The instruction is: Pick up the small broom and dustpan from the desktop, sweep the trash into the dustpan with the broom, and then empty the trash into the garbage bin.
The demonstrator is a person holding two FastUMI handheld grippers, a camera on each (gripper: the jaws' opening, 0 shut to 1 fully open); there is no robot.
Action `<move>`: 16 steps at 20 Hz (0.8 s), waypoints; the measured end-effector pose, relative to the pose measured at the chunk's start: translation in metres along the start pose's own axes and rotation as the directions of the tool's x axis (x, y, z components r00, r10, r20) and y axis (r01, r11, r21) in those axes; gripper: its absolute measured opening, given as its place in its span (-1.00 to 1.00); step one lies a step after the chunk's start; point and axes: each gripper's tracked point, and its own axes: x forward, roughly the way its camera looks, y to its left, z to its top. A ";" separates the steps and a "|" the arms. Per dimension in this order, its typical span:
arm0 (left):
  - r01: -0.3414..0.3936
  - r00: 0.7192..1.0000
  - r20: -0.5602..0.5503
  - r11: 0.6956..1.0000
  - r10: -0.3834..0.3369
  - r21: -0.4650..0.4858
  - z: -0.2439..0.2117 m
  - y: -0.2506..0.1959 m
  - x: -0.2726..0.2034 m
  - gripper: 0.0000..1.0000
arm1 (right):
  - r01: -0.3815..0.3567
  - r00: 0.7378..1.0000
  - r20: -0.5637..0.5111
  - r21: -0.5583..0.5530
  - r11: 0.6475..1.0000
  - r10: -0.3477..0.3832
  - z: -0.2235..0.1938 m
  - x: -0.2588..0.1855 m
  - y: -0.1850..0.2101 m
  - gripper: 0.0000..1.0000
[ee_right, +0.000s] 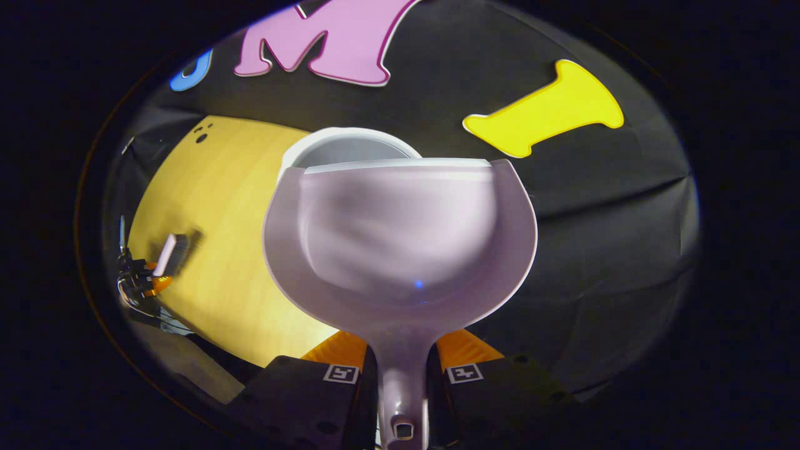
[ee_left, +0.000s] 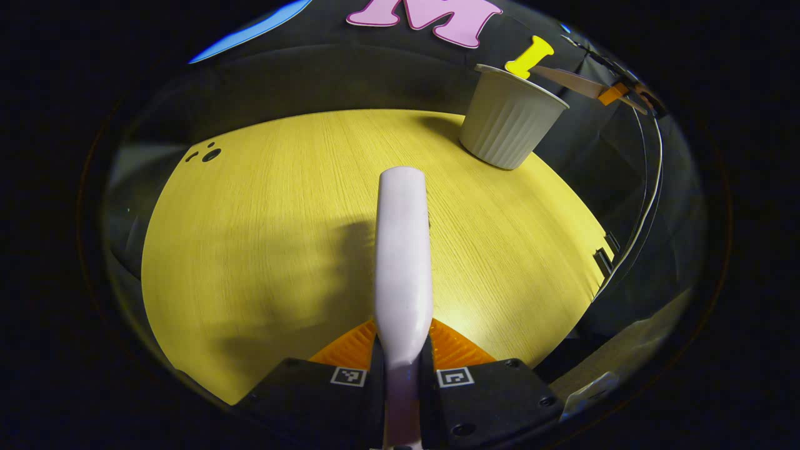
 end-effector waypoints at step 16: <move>-0.100 0.995 0.000 0.991 0.101 0.094 0.003 0.017 -0.010 -0.47 | -0.291 0.957 0.034 0.095 0.952 0.289 -0.154 0.055 0.241 -0.28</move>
